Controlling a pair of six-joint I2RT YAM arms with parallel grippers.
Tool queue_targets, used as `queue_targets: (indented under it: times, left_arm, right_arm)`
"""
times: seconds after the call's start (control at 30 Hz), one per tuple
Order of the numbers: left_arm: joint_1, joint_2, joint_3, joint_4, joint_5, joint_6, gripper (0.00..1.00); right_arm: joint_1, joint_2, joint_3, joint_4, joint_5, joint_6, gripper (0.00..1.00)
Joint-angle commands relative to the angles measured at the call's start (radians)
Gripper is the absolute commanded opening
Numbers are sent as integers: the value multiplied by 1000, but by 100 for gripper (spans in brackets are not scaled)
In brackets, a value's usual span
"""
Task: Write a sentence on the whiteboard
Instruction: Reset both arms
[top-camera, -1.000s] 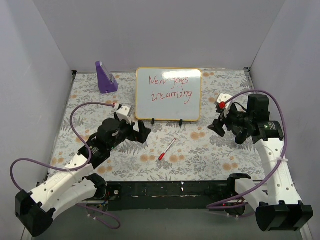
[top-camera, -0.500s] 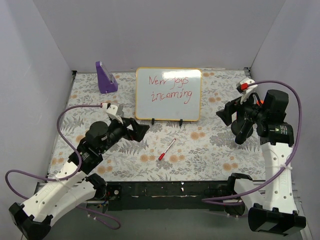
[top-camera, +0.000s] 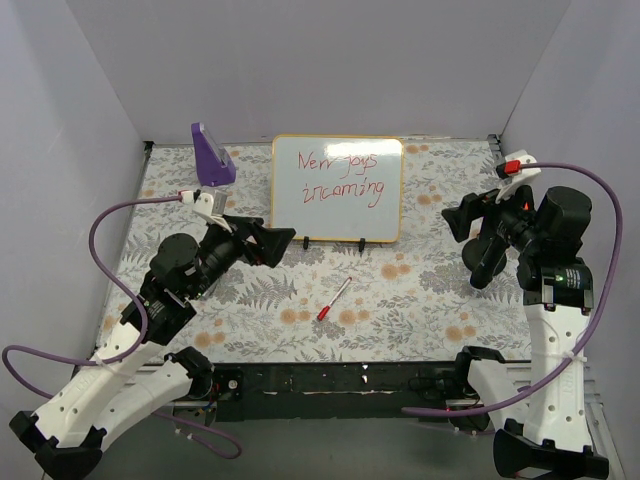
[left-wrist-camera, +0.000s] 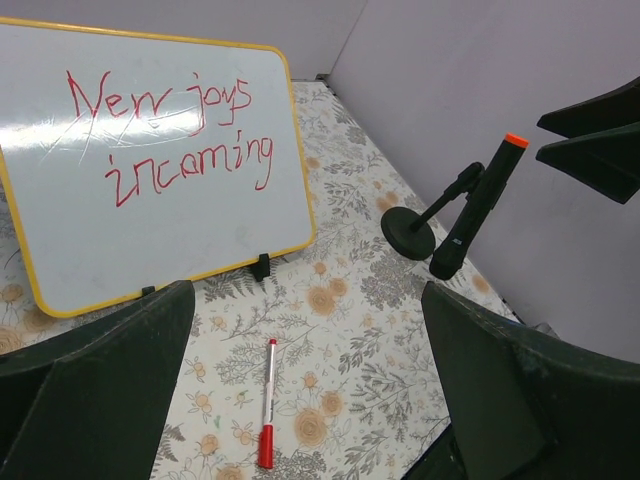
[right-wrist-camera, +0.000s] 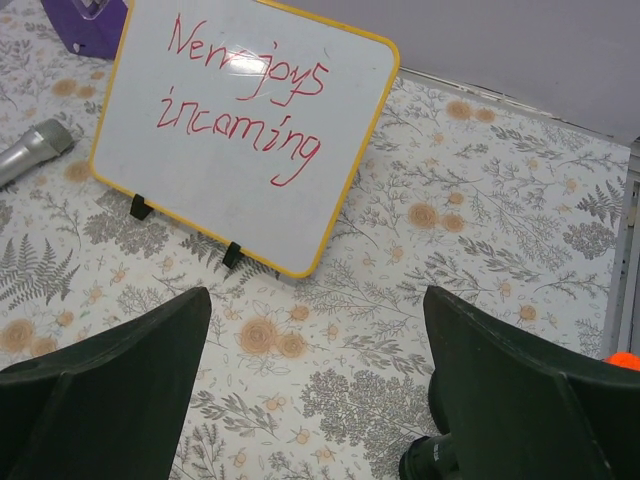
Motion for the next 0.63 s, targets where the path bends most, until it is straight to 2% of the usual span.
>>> queue_targets:
  times: [0.0,0.6]
  left_arm:
    - [5,-12,28,-28,-28,4,98]
    - [5,-12,11,-39,-26,17,98]
  right_arm:
    - [-4,-9,15,62,33,57,95]
    - [-4,29,18,92,18,62,95]
